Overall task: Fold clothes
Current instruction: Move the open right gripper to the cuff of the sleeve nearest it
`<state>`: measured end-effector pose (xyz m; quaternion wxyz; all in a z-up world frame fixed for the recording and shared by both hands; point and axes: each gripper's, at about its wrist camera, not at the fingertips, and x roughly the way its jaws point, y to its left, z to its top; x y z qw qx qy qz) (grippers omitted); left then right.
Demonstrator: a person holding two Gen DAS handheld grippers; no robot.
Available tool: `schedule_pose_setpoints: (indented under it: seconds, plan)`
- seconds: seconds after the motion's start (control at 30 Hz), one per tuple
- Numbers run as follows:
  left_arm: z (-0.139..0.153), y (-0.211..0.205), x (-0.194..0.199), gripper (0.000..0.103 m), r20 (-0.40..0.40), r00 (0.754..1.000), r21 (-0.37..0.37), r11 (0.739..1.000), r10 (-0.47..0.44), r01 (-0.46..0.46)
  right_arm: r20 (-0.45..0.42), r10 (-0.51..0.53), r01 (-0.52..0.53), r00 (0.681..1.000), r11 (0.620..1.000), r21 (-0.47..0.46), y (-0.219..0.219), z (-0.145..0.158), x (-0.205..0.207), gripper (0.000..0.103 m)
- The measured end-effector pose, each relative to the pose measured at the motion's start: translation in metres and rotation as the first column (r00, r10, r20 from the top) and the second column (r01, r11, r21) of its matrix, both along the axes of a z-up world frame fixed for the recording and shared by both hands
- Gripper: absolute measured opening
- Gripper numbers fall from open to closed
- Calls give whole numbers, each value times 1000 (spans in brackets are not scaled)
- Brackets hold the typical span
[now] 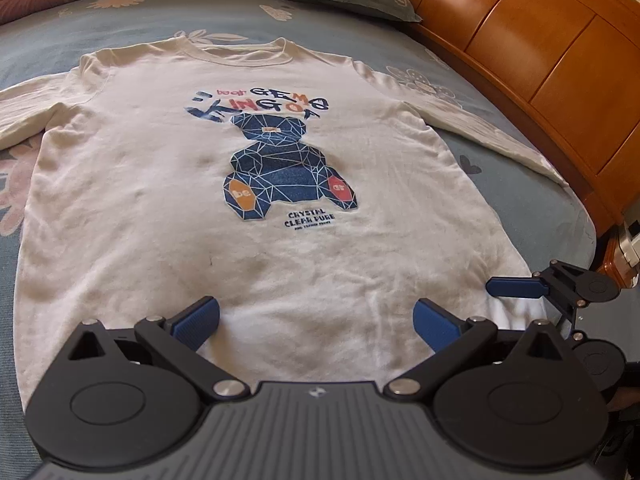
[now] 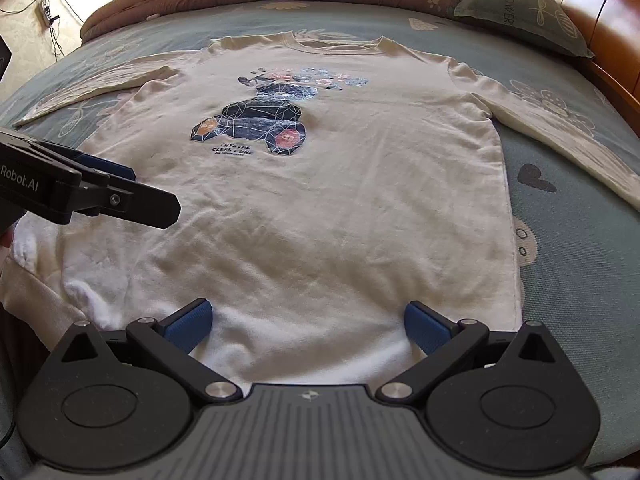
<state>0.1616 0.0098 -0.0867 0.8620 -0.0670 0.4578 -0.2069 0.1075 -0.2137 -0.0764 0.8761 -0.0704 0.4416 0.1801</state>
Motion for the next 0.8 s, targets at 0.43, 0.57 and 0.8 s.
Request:
schedule_pose_setpoints:
  seconds: [0.43,0.57,0.8]
  plan:
    - [24,-16,13,102,49,998,-8,1000,27,-27,160,-356,301,921,908,290,-174,69,63,103]
    - [13,-22,22,102,14,999,-4,999,37,-37,148,-520,436,841,815,382,-258,64,102,103]
    - [-3,-23,32,102,-15,998,7,998,60,-60,101,-647,527,756,693,492,-344,27,150,103]
